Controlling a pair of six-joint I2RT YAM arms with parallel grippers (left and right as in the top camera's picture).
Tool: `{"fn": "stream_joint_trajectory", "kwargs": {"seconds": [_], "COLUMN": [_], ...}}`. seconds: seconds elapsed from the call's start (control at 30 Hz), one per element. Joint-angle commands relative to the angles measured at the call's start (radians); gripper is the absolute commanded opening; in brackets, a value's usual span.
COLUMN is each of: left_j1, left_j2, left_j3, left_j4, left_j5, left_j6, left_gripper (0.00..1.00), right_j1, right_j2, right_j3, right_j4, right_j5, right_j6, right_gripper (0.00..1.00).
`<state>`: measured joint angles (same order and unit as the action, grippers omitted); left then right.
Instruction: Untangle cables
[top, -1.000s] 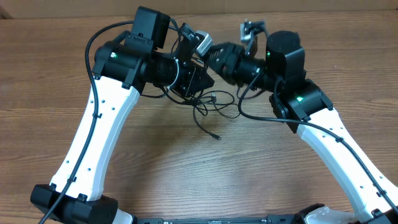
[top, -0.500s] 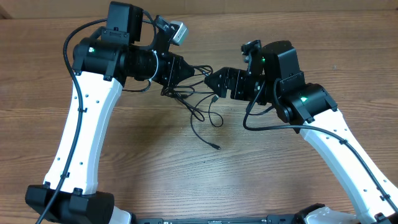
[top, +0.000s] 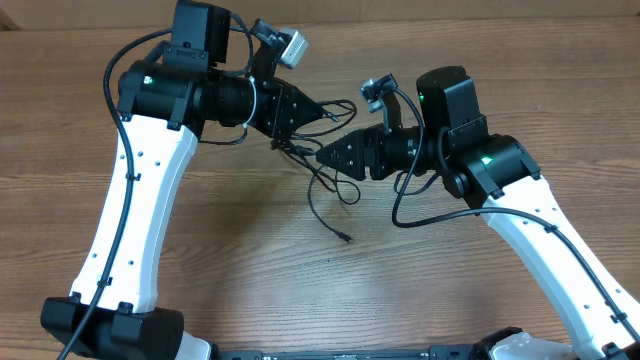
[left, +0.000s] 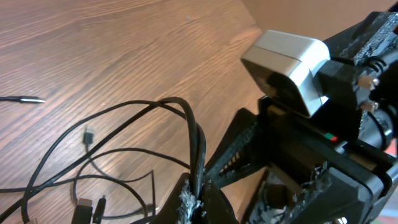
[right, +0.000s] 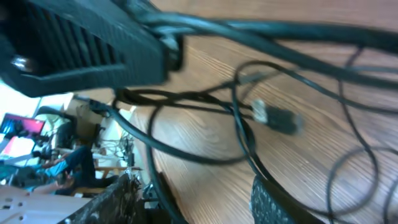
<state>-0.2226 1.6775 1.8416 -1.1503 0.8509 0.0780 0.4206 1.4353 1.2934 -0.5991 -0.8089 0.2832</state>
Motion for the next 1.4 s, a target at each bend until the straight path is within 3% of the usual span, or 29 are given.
{"fn": "stream_joint_trajectory", "kwargs": {"seconds": [0.0,0.17,0.43,0.67,0.8,0.93,1.03,1.27,1.37], "left_j1": [-0.006,-0.006,-0.005,-0.005,-0.005,0.008,0.049,0.231,0.315], "left_j2": [-0.024,-0.024,-0.024,-0.024,-0.024,-0.024,-0.024,-0.024,-0.024], "left_j3": [0.02,0.02,0.02,0.02,0.02,0.02,0.02,0.02,0.02], "left_j4": [0.006,0.009,0.056,0.09,0.136,0.185,0.187,0.15,0.107], "left_j5": [0.069,0.14,0.227,0.23,0.262,0.223,0.156,0.132,0.124], "left_j6": [-0.015,-0.014,-0.061,-0.105,-0.114,-0.12,-0.131,-0.129,-0.121], "left_gripper": [0.04,0.04,0.04,0.04,0.04,0.04,0.04,0.04,0.04], "right_j1": [0.006,0.006,0.006,0.007,0.029,0.055,0.061,0.062,0.061], "right_j2": [-0.008,-0.008,-0.008,-0.008,-0.008,-0.008,-0.008,-0.008,-0.008], "right_j3": [-0.005,-0.005,-0.005,-0.005,-0.005,-0.005,-0.005,-0.005,-0.005], "right_j4": [0.042,0.114,0.111,0.1,0.087,0.054,-0.049,-0.424,-0.505], "right_j5": [-0.081,-0.121,-0.104,-0.108,-0.109,-0.101,0.01,0.556,0.72], "right_j6": [-0.027,-0.026,-0.027,-0.027,-0.027,-0.027,-0.027,-0.023,-0.018], "right_gripper": [0.55,0.44,0.42,0.1,0.04,0.04,0.04,0.04,0.04]}}
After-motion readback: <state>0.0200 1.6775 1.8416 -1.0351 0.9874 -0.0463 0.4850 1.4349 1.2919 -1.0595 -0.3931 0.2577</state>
